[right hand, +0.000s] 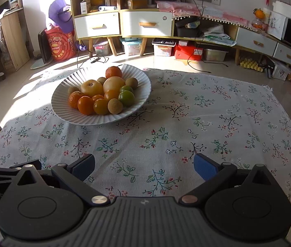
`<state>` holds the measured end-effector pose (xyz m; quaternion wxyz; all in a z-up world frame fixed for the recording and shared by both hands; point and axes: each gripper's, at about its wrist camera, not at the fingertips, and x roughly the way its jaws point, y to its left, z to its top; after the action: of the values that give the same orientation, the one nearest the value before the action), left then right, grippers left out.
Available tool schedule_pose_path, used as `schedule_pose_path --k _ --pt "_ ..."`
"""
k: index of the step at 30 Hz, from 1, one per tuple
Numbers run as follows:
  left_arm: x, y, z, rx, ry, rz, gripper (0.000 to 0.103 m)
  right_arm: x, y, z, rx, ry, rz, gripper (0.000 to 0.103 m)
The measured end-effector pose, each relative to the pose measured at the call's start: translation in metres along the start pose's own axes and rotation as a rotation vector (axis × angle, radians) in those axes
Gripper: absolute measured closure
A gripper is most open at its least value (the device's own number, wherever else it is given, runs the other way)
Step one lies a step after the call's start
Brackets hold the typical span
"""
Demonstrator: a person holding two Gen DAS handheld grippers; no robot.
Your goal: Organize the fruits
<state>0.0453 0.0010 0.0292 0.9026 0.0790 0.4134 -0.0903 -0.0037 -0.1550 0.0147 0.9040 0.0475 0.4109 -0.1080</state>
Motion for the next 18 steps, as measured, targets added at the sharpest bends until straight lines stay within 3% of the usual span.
schedule_pose_path --k 18 --pt "0.0015 0.0007 0.0012 -0.009 0.009 0.002 0.010 -0.0034 -0.0011 0.0021 -0.008 -0.002 0.004 0.000"
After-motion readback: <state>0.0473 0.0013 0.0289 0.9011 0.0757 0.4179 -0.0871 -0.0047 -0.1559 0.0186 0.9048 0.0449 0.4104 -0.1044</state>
